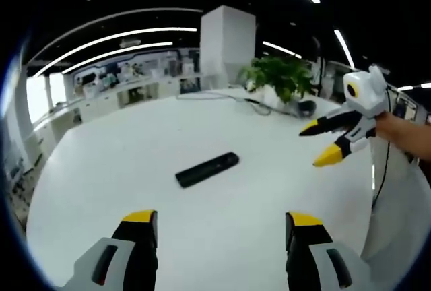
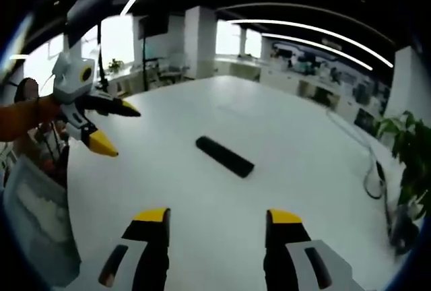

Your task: Press the specified remote control buttons in sequence, fully releasing each button before pressing the next.

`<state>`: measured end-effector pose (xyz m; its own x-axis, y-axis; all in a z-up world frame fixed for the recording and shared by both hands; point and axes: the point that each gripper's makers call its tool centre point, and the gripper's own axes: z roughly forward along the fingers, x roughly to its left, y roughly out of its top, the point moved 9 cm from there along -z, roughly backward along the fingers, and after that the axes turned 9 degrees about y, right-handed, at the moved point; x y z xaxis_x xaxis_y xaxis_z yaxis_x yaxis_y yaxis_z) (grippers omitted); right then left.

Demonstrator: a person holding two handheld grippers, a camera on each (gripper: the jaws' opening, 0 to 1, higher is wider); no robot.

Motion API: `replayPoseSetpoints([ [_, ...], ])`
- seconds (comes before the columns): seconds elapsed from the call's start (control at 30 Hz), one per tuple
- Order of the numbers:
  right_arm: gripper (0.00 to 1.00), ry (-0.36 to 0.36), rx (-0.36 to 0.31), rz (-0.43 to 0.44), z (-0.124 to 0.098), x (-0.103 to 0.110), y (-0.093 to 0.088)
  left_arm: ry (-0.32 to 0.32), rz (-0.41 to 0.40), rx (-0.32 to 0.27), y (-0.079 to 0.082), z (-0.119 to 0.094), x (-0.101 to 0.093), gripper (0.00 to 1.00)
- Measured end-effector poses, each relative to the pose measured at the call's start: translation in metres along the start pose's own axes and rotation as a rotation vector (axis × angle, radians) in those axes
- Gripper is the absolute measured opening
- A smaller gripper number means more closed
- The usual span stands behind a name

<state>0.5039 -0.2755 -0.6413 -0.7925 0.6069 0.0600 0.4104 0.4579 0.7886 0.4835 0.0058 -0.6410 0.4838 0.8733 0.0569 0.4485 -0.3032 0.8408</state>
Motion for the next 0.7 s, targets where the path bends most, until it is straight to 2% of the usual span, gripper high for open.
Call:
replayPoseSetpoints([
  [0.7,0.54,0.012,0.027,-0.004,0.031,-0.027,0.003,-0.005,0.005,0.023,0.003,0.042,0.024,0.79],
])
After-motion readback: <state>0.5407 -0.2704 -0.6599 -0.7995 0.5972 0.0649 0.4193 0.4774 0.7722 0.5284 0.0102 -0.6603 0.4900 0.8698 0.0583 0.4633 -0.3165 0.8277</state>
